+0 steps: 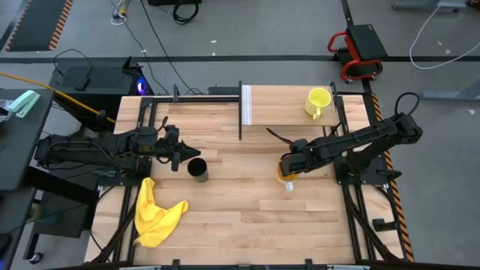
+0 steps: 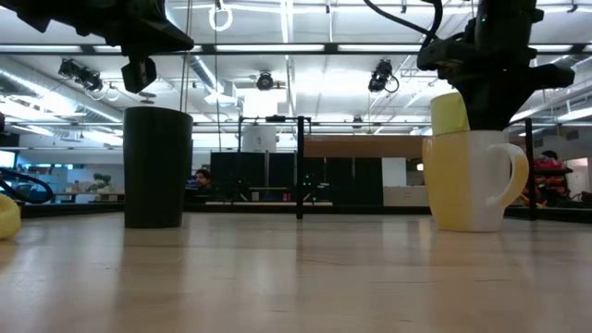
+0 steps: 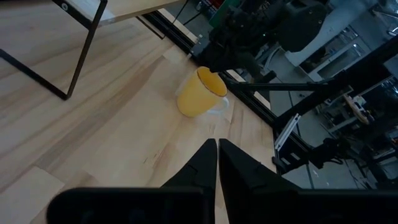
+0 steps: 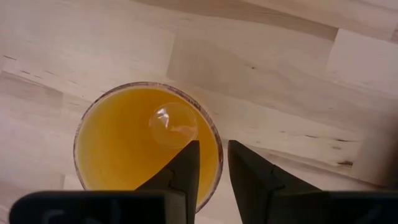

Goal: Stack small to large cups/mugs on shelf
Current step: Put the orange mug on the shelf

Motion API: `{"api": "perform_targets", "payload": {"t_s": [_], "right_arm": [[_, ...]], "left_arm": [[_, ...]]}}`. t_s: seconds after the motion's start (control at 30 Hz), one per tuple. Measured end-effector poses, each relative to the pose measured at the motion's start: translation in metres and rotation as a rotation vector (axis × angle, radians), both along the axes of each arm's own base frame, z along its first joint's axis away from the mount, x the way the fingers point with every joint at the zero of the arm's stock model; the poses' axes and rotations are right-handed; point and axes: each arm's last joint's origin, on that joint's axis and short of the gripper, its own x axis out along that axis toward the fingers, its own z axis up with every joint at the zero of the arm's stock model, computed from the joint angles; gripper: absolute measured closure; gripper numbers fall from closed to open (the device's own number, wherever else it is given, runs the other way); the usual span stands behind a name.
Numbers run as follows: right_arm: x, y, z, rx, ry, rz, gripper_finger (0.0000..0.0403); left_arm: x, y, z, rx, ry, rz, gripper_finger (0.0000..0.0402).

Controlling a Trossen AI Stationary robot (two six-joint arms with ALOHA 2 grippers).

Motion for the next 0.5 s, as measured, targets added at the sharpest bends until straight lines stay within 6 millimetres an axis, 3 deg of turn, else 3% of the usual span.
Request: {"api": "perform_targets", "payload": {"t_s": [0.3, 0.5], "right_arm": [[0.0, 0.001, 0.0, 0.003, 0.002, 0.002, 0.0314], [-0.002, 0.002, -0.018, 0.036, -0.001, 0.0, 0.0315]], "left_arm": [[0.0, 0.0, 0.0, -0.001, 0.003, 0.0, 0.0384], [0.0, 0.0, 0.0, -0.001, 0.003, 0.001, 0.0377]]}}
